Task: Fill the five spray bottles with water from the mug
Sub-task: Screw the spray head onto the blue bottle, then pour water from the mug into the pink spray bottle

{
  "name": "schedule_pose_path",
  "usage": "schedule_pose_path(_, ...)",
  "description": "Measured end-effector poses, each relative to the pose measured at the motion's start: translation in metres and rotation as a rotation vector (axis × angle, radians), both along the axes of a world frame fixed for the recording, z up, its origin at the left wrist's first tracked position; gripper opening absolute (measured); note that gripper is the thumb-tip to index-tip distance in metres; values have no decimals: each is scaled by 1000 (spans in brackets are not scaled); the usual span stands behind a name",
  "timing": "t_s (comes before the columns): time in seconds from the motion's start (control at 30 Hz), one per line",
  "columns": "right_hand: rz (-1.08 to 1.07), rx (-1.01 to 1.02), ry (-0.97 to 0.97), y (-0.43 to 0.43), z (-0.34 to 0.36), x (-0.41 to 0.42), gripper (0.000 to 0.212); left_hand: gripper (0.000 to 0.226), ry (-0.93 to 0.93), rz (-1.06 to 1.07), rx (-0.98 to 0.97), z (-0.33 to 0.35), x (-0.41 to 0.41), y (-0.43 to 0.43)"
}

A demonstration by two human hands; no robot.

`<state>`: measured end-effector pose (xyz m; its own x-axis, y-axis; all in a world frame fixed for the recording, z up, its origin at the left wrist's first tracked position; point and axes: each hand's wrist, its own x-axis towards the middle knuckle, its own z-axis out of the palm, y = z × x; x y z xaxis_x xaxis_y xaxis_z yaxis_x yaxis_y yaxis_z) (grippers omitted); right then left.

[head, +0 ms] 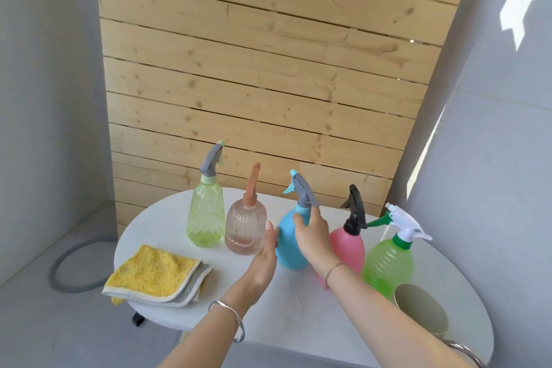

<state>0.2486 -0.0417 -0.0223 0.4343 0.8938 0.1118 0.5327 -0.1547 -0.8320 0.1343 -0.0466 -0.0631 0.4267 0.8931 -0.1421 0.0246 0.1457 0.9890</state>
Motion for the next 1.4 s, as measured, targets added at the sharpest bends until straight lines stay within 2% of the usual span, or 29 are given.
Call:
schedule_pose_path(0.07, 47, -18, -104, -11, -4, 6, 54, 97, -10, 7, -18, 0, -2, 7)
schedule_pose_path(0.17, 106, -2, -230, -18, -14, 14, 70, 94, -44, 95, 82, 5, -8, 8)
schedule_pose_path(0.33, 181, 18, -44, -5, -23, 10, 75, 51, -161, 437, 379, 10, -32, 3)
schedule_pose_path(0.47, 79, 60, -37, 11, -26, 1, 77, 28, -141, 370, 421, 20, -42, 6)
schedule_pose_path(0.6, 78, 35, -55, 23, -24, 1, 77, 31, -61, 312, 462, 9, -47, 17)
schedule_pose_path(0.77, 66, 42, -86, 24, -26, 2, 81, 44, -51, 312, 516, -4, -43, 26)
schedule_pose_path(0.97, 80, 18, -57, 25, -24, 0, 81, 35, -6, 327, 507, -6, -43, 24)
schedule_pose_path(1.2, 164, 1, -32, 21, -18, 6, 78, 67, 71, 328, 497, -7, -43, 25)
schedule_pose_path(1.3, 185, 10, -14, 12, -18, 6, 81, 59, 78, 310, 540, -2, -45, 24)
schedule_pose_path(1.4, 121, 158, -10, -15, -13, 2, 73, 59, 17, 322, 503, -5, -47, 29)
